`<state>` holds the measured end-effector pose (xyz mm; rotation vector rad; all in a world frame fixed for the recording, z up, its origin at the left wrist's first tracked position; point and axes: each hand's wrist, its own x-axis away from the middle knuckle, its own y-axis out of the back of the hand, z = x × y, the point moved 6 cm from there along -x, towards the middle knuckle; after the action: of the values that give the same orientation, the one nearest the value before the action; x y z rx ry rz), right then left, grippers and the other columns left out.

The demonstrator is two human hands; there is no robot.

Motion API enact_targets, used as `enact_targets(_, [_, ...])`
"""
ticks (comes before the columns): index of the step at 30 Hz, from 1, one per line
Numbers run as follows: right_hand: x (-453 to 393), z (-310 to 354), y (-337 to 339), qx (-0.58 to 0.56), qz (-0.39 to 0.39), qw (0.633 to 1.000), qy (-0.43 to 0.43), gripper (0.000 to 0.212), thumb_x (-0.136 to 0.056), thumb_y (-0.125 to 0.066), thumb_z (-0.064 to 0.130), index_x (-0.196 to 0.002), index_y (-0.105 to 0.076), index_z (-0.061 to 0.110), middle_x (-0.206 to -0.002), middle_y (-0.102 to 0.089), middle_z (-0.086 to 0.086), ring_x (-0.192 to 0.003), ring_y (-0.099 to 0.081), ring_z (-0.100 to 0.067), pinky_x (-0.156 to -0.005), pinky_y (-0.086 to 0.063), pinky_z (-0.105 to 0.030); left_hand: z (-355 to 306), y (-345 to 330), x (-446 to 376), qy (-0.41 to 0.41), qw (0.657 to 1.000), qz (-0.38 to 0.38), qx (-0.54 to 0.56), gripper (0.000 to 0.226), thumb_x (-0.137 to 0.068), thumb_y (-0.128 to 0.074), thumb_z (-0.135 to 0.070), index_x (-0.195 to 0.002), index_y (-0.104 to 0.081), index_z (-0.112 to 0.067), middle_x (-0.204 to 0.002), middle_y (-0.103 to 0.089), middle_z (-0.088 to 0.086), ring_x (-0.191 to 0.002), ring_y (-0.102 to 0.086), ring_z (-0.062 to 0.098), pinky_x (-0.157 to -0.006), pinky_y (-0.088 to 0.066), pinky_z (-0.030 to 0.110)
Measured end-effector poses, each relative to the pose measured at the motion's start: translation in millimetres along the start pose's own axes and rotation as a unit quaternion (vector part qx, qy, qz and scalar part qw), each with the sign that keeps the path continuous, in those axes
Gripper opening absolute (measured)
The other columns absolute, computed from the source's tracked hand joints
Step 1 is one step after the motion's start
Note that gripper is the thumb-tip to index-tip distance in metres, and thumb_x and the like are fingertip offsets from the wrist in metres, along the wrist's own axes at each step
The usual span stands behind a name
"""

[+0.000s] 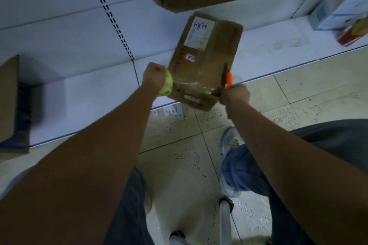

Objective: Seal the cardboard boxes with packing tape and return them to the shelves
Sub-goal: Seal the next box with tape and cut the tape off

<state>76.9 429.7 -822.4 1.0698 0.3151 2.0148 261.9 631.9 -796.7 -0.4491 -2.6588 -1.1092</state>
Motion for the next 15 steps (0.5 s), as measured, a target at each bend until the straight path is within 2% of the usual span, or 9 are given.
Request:
enact_targets(2, [20, -12, -42, -0.102, 0.132, 0.985, -0.049, 0.027, -0.089, -0.072, 0.028, -0.100, -0.065, 0.005, -0.091, -0.071, -0.010, -0.073, -0.070, -0.020, -0.057, -0.054, -0.030, 0, 47, -1, 0.001, 0.993, -0.114, -0.022, 0.024, -0.103, -0.039, -0.018, -0.103, -0.057, -0.002, -0.114, -0.063, 0.026, -0.110, -0.059, 0.039, -0.089, -0.046, 0.039])
enact_targets(3, [28, -15, -51, -0.132, 0.138, 0.981, -0.034, 0.021, -0.092, -0.068, 0.025, -0.097, -0.065, 0.005, -0.090, -0.071, -0.011, -0.071, -0.071, -0.022, -0.059, -0.056, -0.032, 1, 73, 2, 0.014, 0.982, -0.178, -0.056, 0.027, -0.104, -0.036, -0.019, -0.105, -0.054, 0.002, -0.109, -0.063, 0.023, -0.109, -0.059, 0.035, -0.089, -0.043, 0.037])
enact_targets(5, [34, -5, -31, -0.072, 0.041, 0.992, 0.092, 0.013, -0.097, -0.058, 0.022, -0.089, -0.062, 0.012, -0.086, -0.070, -0.007, -0.073, -0.072, -0.022, -0.066, -0.061, -0.037, 6, 110, 14, 0.040, 0.961, -0.257, -0.091, 0.027, -0.105, -0.032, -0.017, -0.100, -0.050, 0.003, -0.099, -0.061, 0.016, -0.105, -0.058, 0.027, -0.083, -0.036, 0.030])
enact_targets(7, [31, 15, 8, -0.005, -0.077, 0.976, 0.203, 0.015, -0.100, -0.053, 0.025, -0.088, -0.058, 0.017, -0.083, -0.066, 0.000, -0.077, -0.070, -0.019, -0.073, -0.060, -0.035, 14, 121, 20, 0.064, 0.958, -0.262, -0.097, 0.028, -0.103, -0.036, -0.018, -0.115, -0.051, 0.002, -0.114, -0.063, 0.021, -0.111, -0.061, 0.034, -0.091, -0.045, 0.037])
enact_targets(8, [22, 22, 23, 0.009, -0.104, 0.969, 0.225, 0.015, -0.101, -0.052, 0.027, -0.090, -0.056, 0.019, -0.083, -0.064, 0.001, -0.079, -0.069, -0.019, -0.075, -0.057, -0.035, 18, 118, 26, 0.082, 0.960, -0.251, -0.096, 0.031, -0.101, -0.038, -0.017, -0.123, -0.050, 0.000, -0.123, -0.062, 0.023, -0.115, -0.060, 0.038, -0.095, -0.048, 0.042])
enact_targets(10, [-2, 35, 34, 0.044, -0.085, 0.969, 0.229, 0.020, -0.101, -0.051, 0.034, -0.090, -0.056, 0.018, -0.082, -0.062, -0.002, -0.080, -0.068, -0.023, -0.077, -0.056, -0.037, 31, 102, 37, 0.142, 0.962, -0.217, -0.086, 0.036, -0.099, -0.042, -0.016, -0.130, -0.050, 0.000, -0.131, -0.059, 0.022, -0.119, -0.059, 0.040, -0.099, -0.049, 0.046])
enact_targets(13, [-20, 42, 13, 0.117, 0.012, 0.976, 0.184, 0.030, -0.099, -0.054, 0.043, -0.100, -0.064, 0.015, -0.079, -0.062, -0.003, -0.070, -0.065, -0.021, -0.075, -0.054, -0.036, 52, 72, 58, 0.222, 0.958, -0.184, -0.010, 0.038, -0.096, -0.050, -0.016, -0.131, -0.053, 0.000, -0.133, -0.059, 0.020, -0.120, -0.059, 0.037, -0.099, -0.048, 0.041])
enact_targets(15, [-14, 39, 0, 0.138, 0.027, 0.975, 0.170, 0.036, -0.098, -0.055, 0.043, -0.103, -0.067, 0.008, -0.081, -0.062, -0.006, -0.072, -0.059, -0.024, -0.071, -0.051, -0.035, 56, 64, 66, 0.244, 0.952, -0.179, 0.033, 0.039, -0.096, -0.052, -0.015, -0.131, -0.052, 0.001, -0.133, -0.059, 0.020, -0.121, -0.058, 0.037, -0.098, -0.047, 0.040])
